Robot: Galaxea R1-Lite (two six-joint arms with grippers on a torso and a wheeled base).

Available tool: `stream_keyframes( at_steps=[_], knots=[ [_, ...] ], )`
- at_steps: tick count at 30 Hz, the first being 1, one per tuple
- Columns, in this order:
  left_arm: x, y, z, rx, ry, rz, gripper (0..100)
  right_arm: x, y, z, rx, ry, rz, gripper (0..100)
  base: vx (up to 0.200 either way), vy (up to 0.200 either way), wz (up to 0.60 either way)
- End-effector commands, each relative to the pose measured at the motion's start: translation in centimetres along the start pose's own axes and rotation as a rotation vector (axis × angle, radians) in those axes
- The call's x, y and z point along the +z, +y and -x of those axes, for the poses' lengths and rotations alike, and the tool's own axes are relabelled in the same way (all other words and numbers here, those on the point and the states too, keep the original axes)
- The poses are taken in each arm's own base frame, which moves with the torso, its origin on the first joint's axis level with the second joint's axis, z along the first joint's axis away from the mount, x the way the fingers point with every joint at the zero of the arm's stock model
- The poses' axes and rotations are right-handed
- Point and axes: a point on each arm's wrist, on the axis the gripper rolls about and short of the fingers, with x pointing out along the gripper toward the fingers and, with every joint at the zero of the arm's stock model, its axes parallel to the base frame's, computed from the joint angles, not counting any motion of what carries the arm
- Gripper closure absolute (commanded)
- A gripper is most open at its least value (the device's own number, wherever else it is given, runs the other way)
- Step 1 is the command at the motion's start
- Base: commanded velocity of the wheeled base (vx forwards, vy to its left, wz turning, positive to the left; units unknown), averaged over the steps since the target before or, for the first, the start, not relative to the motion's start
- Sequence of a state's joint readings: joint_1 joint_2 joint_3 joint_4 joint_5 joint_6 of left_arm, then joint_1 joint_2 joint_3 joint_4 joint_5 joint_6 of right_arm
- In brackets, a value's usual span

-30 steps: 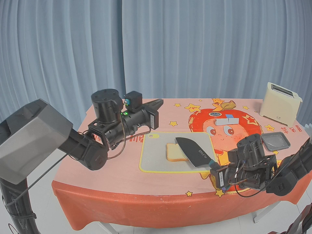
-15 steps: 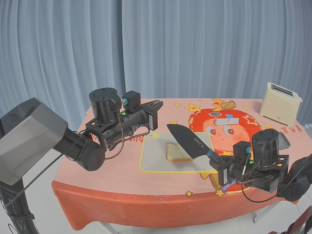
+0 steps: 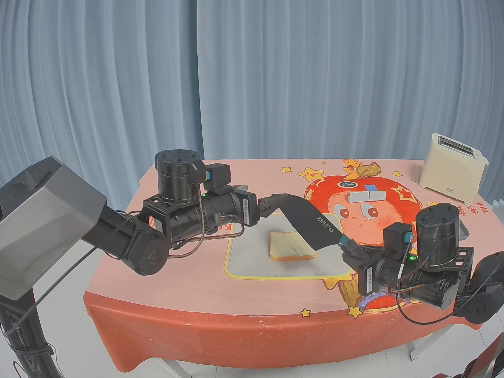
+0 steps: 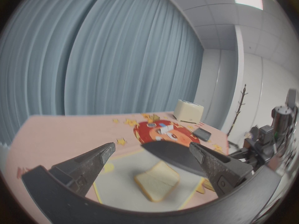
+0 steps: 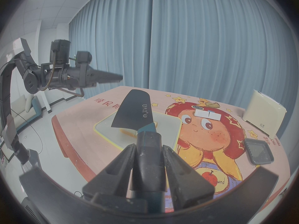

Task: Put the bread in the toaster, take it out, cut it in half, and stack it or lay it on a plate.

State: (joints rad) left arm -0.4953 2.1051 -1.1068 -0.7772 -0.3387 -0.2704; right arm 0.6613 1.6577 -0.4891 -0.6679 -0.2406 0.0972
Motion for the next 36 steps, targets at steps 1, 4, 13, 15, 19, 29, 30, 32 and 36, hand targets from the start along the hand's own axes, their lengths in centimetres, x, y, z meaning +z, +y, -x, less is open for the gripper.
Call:
stream_keyframes(
  at_steps=[1,4,13,15,19,29,30,32,36],
  knots=[
    [3.1,1.1,1.6,-0.066,-0.005,0.192,0,0.4,-0.3,0.3,-0.006,-0.021,-0.010,100,0.000,0.000,0.00],
    [4.5,2.2,2.0,-0.108,-0.016,0.353,0,0.4,-0.3,0.3,-0.007,-0.020,-0.010,100,0.000,0.000,0.00],
    [4.1,4.0,2.8,-0.350,0.189,0.693,0,0.3,-0.1,0.2,-0.002,-0.015,-0.006,100,0.000,0.000,0.00],
    [3.5,4.4,2.4,-0.359,0.217,0.718,0,0.3,0.0,0.2,0.002,-0.014,-0.004,100,0.000,0.000,0.00],
    [0.6,5.9,0.3,-0.332,0.269,0.764,0,0.2,0.1,0.3,0.006,-0.014,-0.002,100,0.000,0.000,0.00],
    [-1.1,5.3,-1.7,-0.335,0.320,0.805,0,0.1,0.9,0.5,0.036,-0.012,0.012,100,0.000,0.000,0.00],
    [-1.2,5.1,-1.9,-0.337,0.325,0.805,0,0.1,1.0,0.5,0.039,-0.012,0.013,100,0.000,0.000,0.00],
    [-1.5,4.4,-2.1,-0.340,0.337,0.804,0,0.1,1.1,0.6,0.044,-0.012,0.016,100,0.000,0.000,0.00],
    [-2.5,2.3,-2.8,-0.334,0.361,0.799,0,-0.1,1.3,0.4,0.046,-0.004,0.020,100,0.000,0.000,0.00]
  ],
)
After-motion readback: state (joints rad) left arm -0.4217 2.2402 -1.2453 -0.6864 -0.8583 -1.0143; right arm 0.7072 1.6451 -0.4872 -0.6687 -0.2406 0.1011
